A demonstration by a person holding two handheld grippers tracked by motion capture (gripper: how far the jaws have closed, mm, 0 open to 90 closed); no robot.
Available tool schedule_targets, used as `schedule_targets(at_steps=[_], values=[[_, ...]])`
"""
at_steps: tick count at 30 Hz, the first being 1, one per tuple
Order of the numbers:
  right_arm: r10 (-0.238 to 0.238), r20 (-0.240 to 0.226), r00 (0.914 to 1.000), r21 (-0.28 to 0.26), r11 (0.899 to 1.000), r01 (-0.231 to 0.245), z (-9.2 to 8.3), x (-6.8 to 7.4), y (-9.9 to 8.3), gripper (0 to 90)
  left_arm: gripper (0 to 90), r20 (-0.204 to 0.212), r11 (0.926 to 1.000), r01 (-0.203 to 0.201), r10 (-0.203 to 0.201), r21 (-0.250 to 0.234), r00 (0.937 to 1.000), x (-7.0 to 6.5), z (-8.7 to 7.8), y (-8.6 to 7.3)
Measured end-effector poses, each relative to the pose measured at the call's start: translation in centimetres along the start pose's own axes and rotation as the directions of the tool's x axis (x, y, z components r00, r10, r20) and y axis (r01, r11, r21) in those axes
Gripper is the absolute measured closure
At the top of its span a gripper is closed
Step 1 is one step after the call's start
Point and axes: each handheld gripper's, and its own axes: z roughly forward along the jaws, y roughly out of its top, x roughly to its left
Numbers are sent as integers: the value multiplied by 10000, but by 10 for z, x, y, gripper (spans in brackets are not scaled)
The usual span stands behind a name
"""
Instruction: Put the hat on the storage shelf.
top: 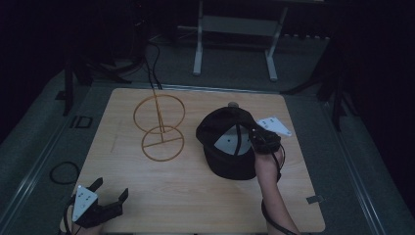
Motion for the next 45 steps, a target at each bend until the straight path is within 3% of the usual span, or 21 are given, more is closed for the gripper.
schedule_targets(at_steps=[7, 15, 20, 25, 29, 33, 38, 45], values=[[69, -135, 9999, -508, 9987, -76, -14, -3, 18, 880, 64, 230, 9999, 70, -68, -77, 9997, -7, 0, 2], [-207, -330, 9992, -905, 9957, 177, -31, -4, 32, 881, 64, 970, 10000, 24, -18, -60, 9953, -25, 1, 8], [-413, -636, 9971, -1088, 9935, 342, -39, 2, 37, 881, 64, 1649, 9998, 86, -117, 195, 9862, -39, 3, 15], [-491, -909, 9946, -1228, 9917, 378, -46, 7, 40, 881, 64, 1955, 9985, -33, -76, 555, 9807, -52, 7, 23], [-710, -1073, 9917, -1309, 9898, 567, -52, 13, 41, 881, 64, 2253, 9989, -141, 35, 454, 9743, -60, 10, 30], [-799, -1294, 9884, -1419, 9880, 612, -56, 19, 41, 880, 65, 2728, 9997, -133, 69, 215, 9620, -66, 11, 39], [-907, -1595, 9830, -1435, 9873, 678, -60, 29, 38, 880, 65, 2823, 9989, -468, 473, -86, 9582, -75, 16, 54], [-941, -1885, 9776, -1462, 9870, 668, -62, 38, 32, 880, 65, 3251, 9962, -850, 871, -206, 9417, -95, 25, 75]])
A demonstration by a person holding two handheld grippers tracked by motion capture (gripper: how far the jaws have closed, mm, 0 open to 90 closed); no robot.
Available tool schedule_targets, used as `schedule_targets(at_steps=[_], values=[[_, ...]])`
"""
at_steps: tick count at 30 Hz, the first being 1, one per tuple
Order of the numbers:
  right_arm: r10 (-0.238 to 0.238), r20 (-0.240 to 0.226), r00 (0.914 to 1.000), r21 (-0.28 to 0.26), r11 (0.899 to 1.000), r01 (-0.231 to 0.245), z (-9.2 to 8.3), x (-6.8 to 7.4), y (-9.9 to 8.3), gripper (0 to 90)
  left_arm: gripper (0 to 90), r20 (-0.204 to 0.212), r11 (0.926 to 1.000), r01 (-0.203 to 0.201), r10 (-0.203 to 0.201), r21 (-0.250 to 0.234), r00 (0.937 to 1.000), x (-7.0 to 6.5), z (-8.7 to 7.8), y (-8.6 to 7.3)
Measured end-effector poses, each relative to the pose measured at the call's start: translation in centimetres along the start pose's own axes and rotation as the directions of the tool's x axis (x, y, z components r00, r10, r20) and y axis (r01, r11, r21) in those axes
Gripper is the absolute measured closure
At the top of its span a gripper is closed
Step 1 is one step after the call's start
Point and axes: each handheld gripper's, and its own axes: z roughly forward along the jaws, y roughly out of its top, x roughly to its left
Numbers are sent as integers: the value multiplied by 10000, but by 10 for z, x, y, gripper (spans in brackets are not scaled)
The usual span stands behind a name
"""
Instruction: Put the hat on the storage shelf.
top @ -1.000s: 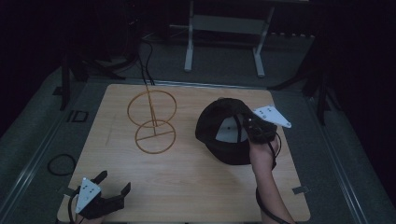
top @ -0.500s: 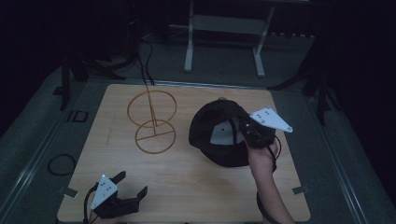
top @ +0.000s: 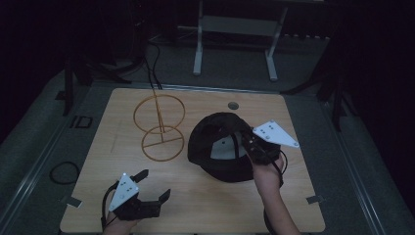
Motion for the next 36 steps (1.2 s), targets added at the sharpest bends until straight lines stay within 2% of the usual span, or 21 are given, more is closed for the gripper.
schedule_targets(at_steps=[3, 7, 10, 11, 17, 22, 23, 24, 25, 27, 30, 32, 34, 35, 36], values=[[-72, -176, 9998, -23, 10000, 72, 0, 4, 0, 880, 65, 17, 9998, -208, 208, 38, 9998, -4, 9, 8], [-34, -309, 9995, -82, 10000, 32, 0, 8, 1, 880, 64, 134, 9998, -175, 175, 18, 9998, -7, 17, 16], [-64, -486, 9988, -148, 9999, 56, 1, 13, 2, 880, 64, 110, 9992, -409, 409, -36, 9991, -11, 23, 25], [-158, -609, 9980, -189, 9997, 146, 0, 17, 3, 880, 65, -25, 9988, -483, 483, -41, 9988, -12, 25, 28], [-238, -1002, 9947, -328, 9992, 206, -3, 26, 6, 880, 70, -235, 9979, -643, 642, -26, 9977, -6, 38, 43], [-279, -1411, 9896, -453, 9987, 217, -8, 30, 11, 880, 107, -45, 9973, -716, 716, -163, 9974, -2, 44, 49], [-272, -1545, 9876, -467, 9987, 202, -10, 32, 12, 880, 123, -70, 9972, -725, 724, -174, 9974, -2, 45, 50], [-306, -1597, 9867, -495, 9985, 229, -11, 32, 13, 880, 160, 251, 9974, -677, 683, -259, 9973, -2, 47, 52], [-322, -1654, 9857, -526, 9983, 238, -12, 33, 13, 880, 172, 251, 9974, -677, 683, -259, 9973, -2, 47, 52], [-339, -1729, 9844, -548, 9982, 248, -13, 34, 13, 880, 197, 132, 9947, -1003, 1006, -220, 9948, -3, 49, 54], [-450, -1801, 9826, -584, 9977, 350, -15, 36, 14, 880, 318, 131, 9956, -924, 926, -160, 9956, -4, 51, 57], [-437, -1776, 9831, -597, 9977, 335, -16, 36, 15, 879, 345, 17, 9955, -921, 922, -238, 9957, -4, 51, 60], [-446, -1774, 9831, -606, 9976, 343, -16, 36, 15, 880, 436, 28, 9951, -966, 967, -230, 9953, -4, 51, 61], [-502, -1770, 9829, -559, 9976, 409, -16, 37, 13, 880, 558, -86, 9951, -914, 911, -377, 9958, -6, 51, 63], [-502, -1770, 9829, -559, 9976, 409, -16, 37, 13, 880, 558, -143, 9946, -943, 938, -427, 9955, -6, 51, 64]])
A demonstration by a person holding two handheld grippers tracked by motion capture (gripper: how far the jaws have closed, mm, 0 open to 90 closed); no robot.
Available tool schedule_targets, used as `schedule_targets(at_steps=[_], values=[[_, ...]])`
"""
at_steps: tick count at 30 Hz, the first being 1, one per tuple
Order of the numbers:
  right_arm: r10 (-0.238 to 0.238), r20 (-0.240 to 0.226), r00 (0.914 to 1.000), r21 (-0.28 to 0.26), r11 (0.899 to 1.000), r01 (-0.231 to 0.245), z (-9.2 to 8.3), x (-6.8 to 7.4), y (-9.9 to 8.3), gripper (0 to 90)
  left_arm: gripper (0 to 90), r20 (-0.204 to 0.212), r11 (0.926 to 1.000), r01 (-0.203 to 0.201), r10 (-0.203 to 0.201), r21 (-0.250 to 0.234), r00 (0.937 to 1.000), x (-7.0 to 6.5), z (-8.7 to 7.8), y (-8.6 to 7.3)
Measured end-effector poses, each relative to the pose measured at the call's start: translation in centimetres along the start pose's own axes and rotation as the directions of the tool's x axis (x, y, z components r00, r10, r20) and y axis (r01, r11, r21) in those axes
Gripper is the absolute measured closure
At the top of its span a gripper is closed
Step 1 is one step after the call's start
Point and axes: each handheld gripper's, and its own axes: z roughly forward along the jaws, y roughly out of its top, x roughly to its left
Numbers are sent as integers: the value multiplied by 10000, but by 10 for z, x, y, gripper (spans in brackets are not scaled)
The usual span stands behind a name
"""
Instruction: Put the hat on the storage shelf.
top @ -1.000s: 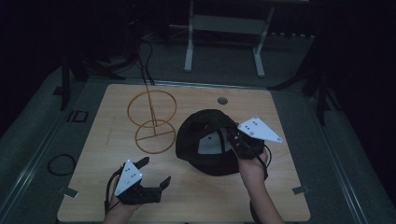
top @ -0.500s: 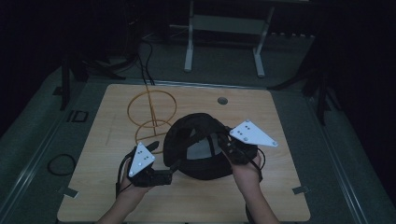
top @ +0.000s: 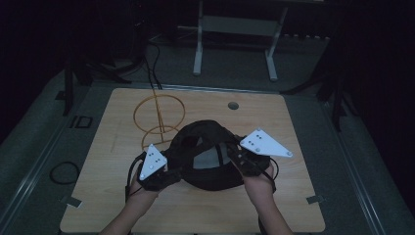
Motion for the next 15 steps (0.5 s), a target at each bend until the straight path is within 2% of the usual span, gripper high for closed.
schedule_targets(at_steps=[1, 2, 3, 4, 5, 7, 12, 15], values=[[16, -6, 10000, 47, 10000, -16, 0, 0, -2, 879, 644, 10, 10000, 13, -12, -17, 10000, 0, 0, 1], [16, -6, 10000, 47, 10000, -16, 0, 0, -2, 879, 644, 54, 10000, -37, 37, 8, 10000, 0, 1, 2], [16, 24, 10000, 151, 9999, -17, 1, -1, -5, 879, 755, -89, 9999, -105, 106, 67, 9999, -2, 1, 3], [47, 13, 10000, 149, 9999, -47, 1, -2, -7, 879, 811, -180, 9999, -134, 136, 94, 9997, -3, 2, 4], [47, 13, 10000, 149, 9999, -47, 1, -2, -7, 879, 811, -178, 9997, -161, 164, 173, 9997, -3, 2, 5], [80, 51, 10000, 298, 9995, -82, -1, -3, -12, 879, 881, -186, 9998, -143, 145, 155, 9997, -5, 3, 7], [73, 75, 9999, 338, 9994, -76, -5, -3, -19, 878, 886, -223, 9991, -341, 347, 244, 9992, -7, 5, 11], [109, 32, 9999, 421, 9991, -110, -9, -4, -24, 875, 888, -180, 9990, -284, 291, 343, 9994, -6, 4, 14]])
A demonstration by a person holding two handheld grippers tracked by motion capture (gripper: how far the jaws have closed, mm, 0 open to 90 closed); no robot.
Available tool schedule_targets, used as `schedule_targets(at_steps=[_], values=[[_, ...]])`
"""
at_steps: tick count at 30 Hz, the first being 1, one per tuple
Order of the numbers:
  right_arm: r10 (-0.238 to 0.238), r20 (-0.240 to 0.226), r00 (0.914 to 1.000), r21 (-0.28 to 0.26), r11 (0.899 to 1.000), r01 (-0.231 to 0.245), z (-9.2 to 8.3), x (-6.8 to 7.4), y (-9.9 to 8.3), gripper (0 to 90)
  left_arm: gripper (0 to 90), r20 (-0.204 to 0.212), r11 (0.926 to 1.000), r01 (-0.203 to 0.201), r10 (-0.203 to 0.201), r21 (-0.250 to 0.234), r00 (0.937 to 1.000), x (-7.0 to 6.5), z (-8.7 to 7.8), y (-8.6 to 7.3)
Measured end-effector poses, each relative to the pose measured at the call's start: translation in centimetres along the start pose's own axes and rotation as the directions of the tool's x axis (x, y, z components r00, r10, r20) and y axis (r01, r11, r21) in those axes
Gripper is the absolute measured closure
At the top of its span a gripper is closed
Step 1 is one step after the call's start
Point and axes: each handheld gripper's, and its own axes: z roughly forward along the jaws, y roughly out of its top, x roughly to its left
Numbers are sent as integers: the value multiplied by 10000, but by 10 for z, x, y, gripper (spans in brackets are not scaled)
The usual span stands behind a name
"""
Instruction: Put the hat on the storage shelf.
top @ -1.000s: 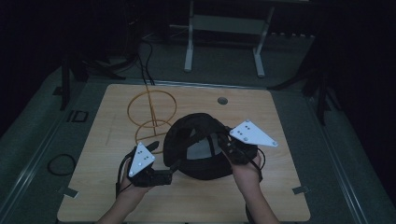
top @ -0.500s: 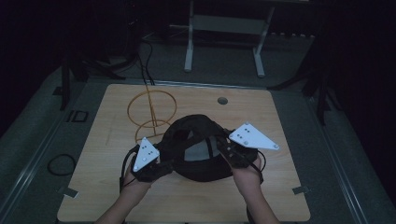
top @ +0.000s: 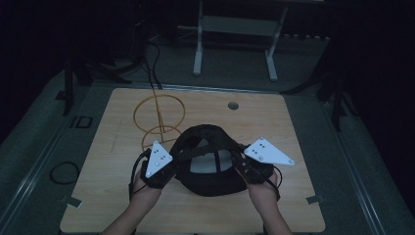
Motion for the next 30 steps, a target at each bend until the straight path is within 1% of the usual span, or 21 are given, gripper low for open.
schedule_targets(at_steps=[2, 6, 8, 9, 10, 12, 15, 16, 17, 18, 19, 21, 22, 23, 24, 25, 26, 27, 28, 29, 30], values=[[-8, -48, 10000, 71, 10000, 8, -1, -1, -1, 874, 888, 52, 10000, 62, -62, 44, 10000, 0, 0, 3], [71, -76, 9999, 190, 9998, -69, -7, -3, -9, 851, 889, 22, 10000, -22, 22, 35, 10000, -1, -1, 9], [8, -134, 9999, 298, 9996, -4, -10, -4, -13, 824, 889, -10, 9996, -214, 214, -164, 9998, -2, -3, 14], [18, -222, 9998, 454, 9990, -8, -13, -5, -16, 778, 889, -39, 9994, -262, 261, -209, 9997, -2, -4, 16], [18, -222, 9998, 454, 9990, -8, -13, -5, -16, 778, 889, -62, 9993, -305, 304, -193, 9995, -2, -4, 19], [81, -410, 9991, 504, 9987, -60, -16, -5, -18, 720, 890, -88, 9991, -388, 386, -183, 9992, -2, -4, 25], [55, -700, 9975, 528, 9986, -18, -22, -4, -21, 579, 890, -237, 9987, -462, 456, -220, 9987, -1, -5, 33], [-78, -854, 9963, 595, 9981, 129, -26, -3, -23, 528, 889, -236, 9985, -455, 448, -293, 9987, 0, -6, 35], [-78, -854, 9963, 595, 9981, 129, -26, -3, -23, 528, 889, -276, 9982, -446, 435, -412, 9987, 0, -8, 37], [-265, -874, 9958, 647, 9974, 322, -28, -1, -25, 501, 889, -350, 9978, -431, 414, -497, 9985, 2, -10, 40], [-342, -962, 9948, 744, 9964, 415, -29, 0, -27, 479, 889, -285, 9975, -446, 431, -545, 9987, 4, -12, 43], [-434, -1393, 9893, 910, 9942, 565, -33, 3, -31, 440, 889, -350, 9968, -486, 465, -633, 9983, 6, -15, 46], [-341, -1808, 9829, 1003, 9935, 530, -38, 4, -35, 423, 889, -334, 9966, -527, 507, -628, 9982, 7, -16, 47], [-341, -1808, 9829, 1003, 9935, 530, -38, 4, -35, 423, 889, -360, 9962, -544, 521, -674, 9980, 7, -17, 47], [-249, -2064, 9781, 932, 9946, 449, -46, 3, -38, 422, 889, -326, 9960, -577, 556, -676, 9979, 8, -18, 47], [-249, -2064, 9781, 932, 9946, 449, -46, 3, -38, 422, 889, -228, 9958, -593, 578, -700, 9981, 9, -19, 46], [-179, -2401, 9706, 904, 9951, 407, -55, 0, -39, 444, 889, -275, 9953, -629, 610, -730, 9978, 9, -20, 45], [-179, -2401, 9706, 904, 9951, 407, -55, 0, -39, 444, 889, -198, 9953, -663, 651, -705, 9977, 11, -21, 44], [-204, -2529, 9673, 824, 9957, 426, -60, -1, -39, 456, 889, -174, 9948, -696, 685, -737, 9975, 12, -23, 42], [-118, -2712, 9625, 836, 9959, 358, -64, -4, -38, 464, 888, -37, 9951, -619, 618, -772, 9981, 15, -23, 40], [-176, -2717, 9622, 791, 9960, 406, -73, -7, -35, 485, 889, 189, 9941, -664, 683, -854, 9975, 17, -25, 37]])
